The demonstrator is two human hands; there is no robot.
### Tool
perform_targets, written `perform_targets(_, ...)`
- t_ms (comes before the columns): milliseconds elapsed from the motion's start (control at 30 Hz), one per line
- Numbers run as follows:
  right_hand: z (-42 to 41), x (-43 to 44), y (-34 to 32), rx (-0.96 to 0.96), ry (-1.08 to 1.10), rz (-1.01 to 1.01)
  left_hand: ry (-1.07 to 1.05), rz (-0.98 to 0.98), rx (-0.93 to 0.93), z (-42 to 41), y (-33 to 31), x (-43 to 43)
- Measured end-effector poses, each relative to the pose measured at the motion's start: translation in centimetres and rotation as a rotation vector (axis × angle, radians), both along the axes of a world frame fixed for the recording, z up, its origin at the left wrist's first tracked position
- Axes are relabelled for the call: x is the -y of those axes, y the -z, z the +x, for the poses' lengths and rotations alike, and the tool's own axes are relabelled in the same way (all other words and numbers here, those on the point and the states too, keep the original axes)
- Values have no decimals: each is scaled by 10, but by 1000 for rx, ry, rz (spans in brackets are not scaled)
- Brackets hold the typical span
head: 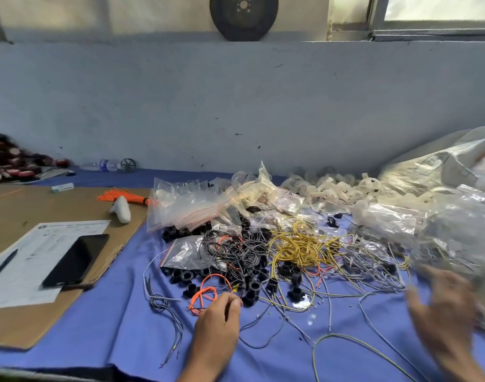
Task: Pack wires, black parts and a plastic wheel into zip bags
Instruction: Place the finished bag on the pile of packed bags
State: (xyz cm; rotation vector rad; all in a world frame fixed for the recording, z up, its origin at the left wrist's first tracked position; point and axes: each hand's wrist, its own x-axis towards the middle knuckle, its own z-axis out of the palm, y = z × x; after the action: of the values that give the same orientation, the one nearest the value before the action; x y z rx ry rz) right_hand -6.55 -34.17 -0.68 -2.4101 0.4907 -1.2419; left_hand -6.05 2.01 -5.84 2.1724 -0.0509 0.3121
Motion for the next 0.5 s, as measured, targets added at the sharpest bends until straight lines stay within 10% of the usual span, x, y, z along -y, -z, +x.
perform_targets(167, 23, -127, 19, -283, -630, 196, -69, -52, 70, 20, -20, 3)
perform_targets(500, 37, -147, 40, -434, -522, 273, -391, 517, 39, 194, -76, -96)
